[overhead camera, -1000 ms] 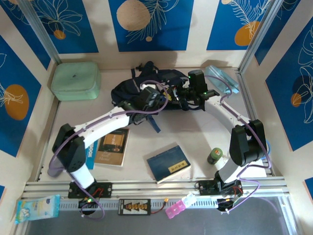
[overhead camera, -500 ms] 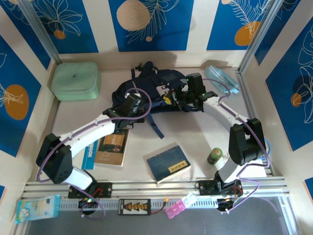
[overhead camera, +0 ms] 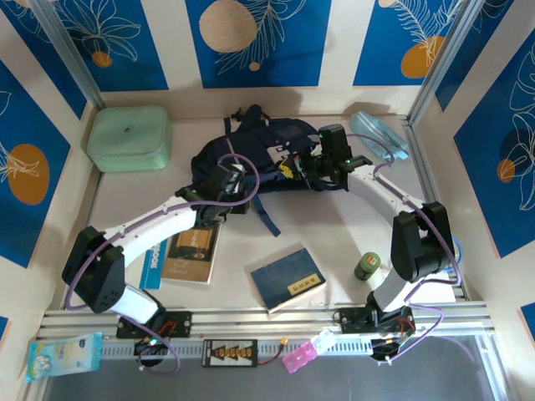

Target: Pack books, pencil case, and school supplies into a backpack

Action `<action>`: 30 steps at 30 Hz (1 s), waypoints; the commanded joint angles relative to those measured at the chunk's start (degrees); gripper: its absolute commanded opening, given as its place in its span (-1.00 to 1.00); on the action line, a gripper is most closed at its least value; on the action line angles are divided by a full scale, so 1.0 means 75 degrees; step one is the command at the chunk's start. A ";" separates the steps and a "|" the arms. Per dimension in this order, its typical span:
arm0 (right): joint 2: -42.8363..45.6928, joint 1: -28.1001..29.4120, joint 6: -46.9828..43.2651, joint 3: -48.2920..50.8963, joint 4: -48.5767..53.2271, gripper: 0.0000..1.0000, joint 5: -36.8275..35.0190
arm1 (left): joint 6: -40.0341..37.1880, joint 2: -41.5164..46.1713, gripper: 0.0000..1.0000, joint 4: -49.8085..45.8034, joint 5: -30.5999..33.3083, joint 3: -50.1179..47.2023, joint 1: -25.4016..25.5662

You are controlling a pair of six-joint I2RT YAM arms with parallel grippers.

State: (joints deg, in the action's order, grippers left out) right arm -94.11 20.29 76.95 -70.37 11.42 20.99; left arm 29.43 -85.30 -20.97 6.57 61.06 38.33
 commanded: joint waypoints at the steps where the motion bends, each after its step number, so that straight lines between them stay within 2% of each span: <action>1: 0.0184 0.0048 -0.0079 -0.0075 -0.0398 -1.00 0.0161 | -0.0208 -0.0070 -0.44 0.0221 -0.0108 0.0003 -0.0134; 8: 0.0198 0.0058 -0.0066 -0.0034 -0.0368 -1.00 0.0154 | -0.0233 -0.0032 -0.50 0.0367 -0.0114 0.0034 -0.0182; 12: 0.0219 0.0013 -0.0114 -0.0004 -0.0315 -1.00 0.0114 | -0.0233 -0.0029 -0.67 0.0324 -0.0073 0.0002 -0.0200; 18: 0.0208 -0.0158 -0.0467 0.0059 -0.0187 -1.00 0.0072 | -0.0612 0.0137 -1.00 0.0440 -0.0715 -0.0148 -0.0212; 23: 0.0250 -0.0502 -0.1029 0.0192 0.0086 -1.00 0.0028 | -0.0880 0.0302 -1.00 0.0272 -0.0562 -0.0411 -0.0339; 30: 0.0372 -0.1187 -0.1935 0.0498 0.0575 -1.00 -0.0106 | -0.1959 0.0681 -1.00 0.0277 -0.0819 -0.1134 -0.0841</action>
State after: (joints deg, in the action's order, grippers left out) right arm -94.06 14.17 67.33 -66.89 15.66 21.23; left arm 19.09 -82.46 -16.69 1.61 54.59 34.39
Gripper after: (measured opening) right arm 0.058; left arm 0.045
